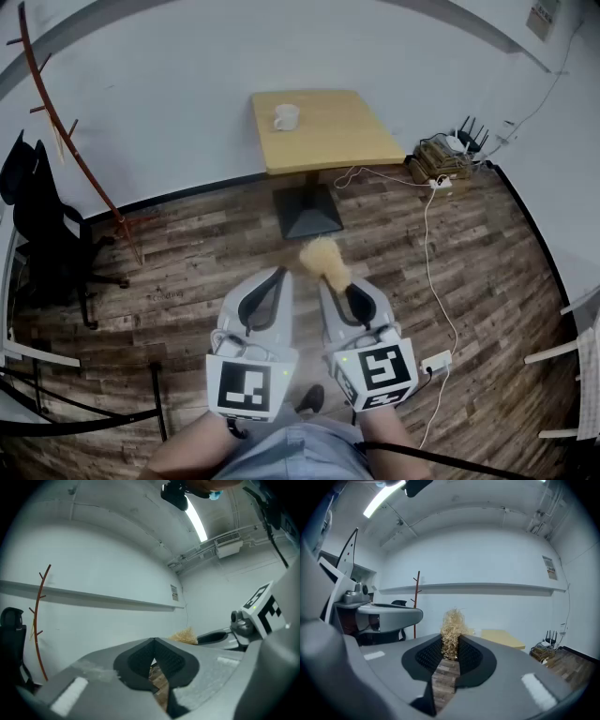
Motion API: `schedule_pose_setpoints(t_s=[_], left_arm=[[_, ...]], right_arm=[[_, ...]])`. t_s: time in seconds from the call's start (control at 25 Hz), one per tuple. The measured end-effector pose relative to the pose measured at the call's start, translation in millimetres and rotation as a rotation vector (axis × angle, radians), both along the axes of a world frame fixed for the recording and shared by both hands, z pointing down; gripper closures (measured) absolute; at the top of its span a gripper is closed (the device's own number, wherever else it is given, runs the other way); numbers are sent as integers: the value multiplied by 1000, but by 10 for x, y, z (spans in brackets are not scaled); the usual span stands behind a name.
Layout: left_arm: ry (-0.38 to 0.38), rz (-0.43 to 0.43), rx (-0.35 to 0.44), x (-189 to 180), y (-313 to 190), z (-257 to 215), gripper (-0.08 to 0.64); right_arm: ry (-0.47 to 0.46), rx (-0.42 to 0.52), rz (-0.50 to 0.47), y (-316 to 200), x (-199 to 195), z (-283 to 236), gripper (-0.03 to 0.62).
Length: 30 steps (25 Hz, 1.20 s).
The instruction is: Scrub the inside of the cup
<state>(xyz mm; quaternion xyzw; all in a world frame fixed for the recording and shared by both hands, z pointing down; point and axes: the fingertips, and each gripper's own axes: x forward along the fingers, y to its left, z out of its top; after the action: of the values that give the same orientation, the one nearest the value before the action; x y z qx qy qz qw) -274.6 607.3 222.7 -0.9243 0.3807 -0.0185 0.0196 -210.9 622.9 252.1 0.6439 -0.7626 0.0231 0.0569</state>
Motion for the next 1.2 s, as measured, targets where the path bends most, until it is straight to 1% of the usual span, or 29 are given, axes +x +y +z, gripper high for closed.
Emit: schedule_pose_setpoints(t_s=[0.12, 0.24, 0.44, 0.72, 0.84, 0.96, 1.2], left_arm=[[-2, 1, 5, 98, 25, 6, 538], [3, 10, -8, 232, 102, 43, 538], [-13, 18, -10, 521, 217, 78, 538], [-17, 1, -23, 928, 317, 125, 538], [-31, -9, -36, 1007, 321, 182, 538], [-50, -12, -44, 1037, 281, 248, 538], [-68, -1, -83, 1183, 72, 392, 538]], right_arm=[[-1, 0, -2, 29, 95, 13, 518], [-7, -11, 1, 109, 226, 64, 518], [-29, -9, -2, 211, 509, 102, 518], [-62, -19, -20, 331, 921, 181, 515], [-84, -32, -10, 353, 1074, 266, 515], [-101, -38, -4, 328, 1140, 321, 514], [-121, -73, 2, 124, 1282, 463, 514]])
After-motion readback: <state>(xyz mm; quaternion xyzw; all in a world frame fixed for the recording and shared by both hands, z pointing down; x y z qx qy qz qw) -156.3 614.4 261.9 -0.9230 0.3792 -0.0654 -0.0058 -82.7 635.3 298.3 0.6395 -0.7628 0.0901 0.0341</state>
